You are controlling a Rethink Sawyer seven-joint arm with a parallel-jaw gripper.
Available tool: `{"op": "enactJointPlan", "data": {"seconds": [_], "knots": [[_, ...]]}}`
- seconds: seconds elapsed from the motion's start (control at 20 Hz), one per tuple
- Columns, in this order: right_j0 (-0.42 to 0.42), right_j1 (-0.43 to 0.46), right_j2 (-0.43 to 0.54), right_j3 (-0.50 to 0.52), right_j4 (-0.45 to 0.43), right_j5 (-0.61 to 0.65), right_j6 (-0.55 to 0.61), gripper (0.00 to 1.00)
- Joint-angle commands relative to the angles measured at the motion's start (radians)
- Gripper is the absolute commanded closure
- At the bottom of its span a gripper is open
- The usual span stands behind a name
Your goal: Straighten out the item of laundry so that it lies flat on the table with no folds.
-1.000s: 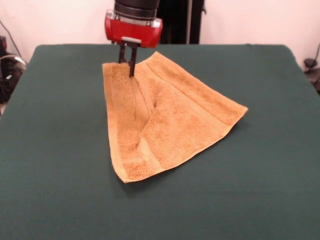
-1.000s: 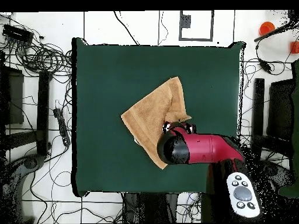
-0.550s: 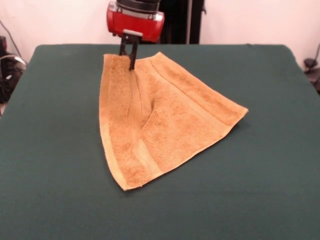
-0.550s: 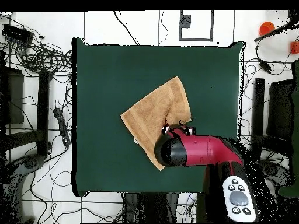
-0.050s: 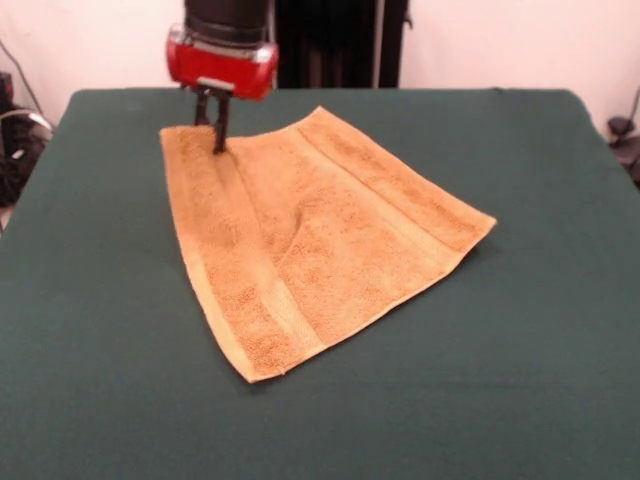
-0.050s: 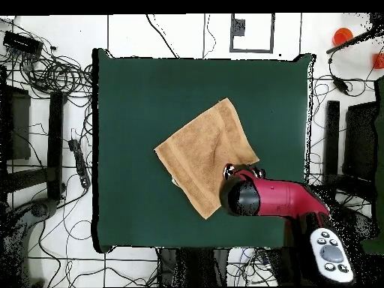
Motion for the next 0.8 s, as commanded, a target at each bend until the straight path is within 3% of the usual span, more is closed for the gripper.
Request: {"op": "enactJointPlan", "data": {"seconds": [0.05, 0.8], "knots": [[-0.052, 0.146, 0.161, -0.019, -0.082, -0.076, -0.044, 1.00], [-0.054, 0.138, 0.186, -0.030, -0.117, -0.019, -0.039, 1.00]]}}
